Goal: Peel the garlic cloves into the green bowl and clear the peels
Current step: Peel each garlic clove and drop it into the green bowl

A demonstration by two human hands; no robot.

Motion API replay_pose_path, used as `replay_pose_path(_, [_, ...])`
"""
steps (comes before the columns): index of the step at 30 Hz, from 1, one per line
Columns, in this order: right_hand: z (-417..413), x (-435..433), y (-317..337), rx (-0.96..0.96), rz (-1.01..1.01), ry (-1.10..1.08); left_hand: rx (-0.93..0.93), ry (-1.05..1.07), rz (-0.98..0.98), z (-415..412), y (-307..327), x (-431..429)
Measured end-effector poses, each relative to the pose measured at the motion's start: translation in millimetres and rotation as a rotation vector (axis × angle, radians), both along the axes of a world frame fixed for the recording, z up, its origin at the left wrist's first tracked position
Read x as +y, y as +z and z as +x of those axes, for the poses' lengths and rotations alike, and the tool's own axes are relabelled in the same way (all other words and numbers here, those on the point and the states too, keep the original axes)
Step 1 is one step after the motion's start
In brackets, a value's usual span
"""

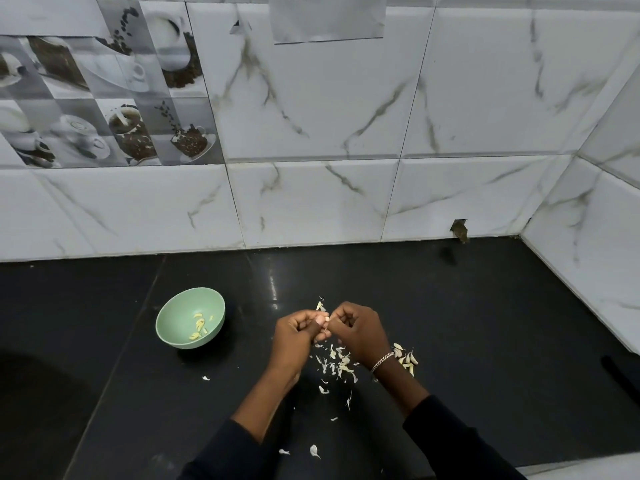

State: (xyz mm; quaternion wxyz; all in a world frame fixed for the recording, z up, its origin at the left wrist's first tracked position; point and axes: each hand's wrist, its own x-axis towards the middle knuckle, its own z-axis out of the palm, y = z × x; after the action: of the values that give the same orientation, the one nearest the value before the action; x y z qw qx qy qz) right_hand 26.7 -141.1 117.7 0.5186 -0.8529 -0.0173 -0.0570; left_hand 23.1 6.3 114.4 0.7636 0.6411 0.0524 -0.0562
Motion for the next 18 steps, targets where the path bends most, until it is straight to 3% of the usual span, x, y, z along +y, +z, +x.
replay_pose_path(7, [-1.8, -2.0, 9.1, 0.026, 0.081, 0.022, 0.204, -0.015, -0.327, 1.9, 6.5, -0.3])
replay_pose_path(18, [1.6, -8.4, 8.9, 0.025, 0.055, 0.0, 0.241, -0.093, -0.377, 1.6, 4.8, 3.6])
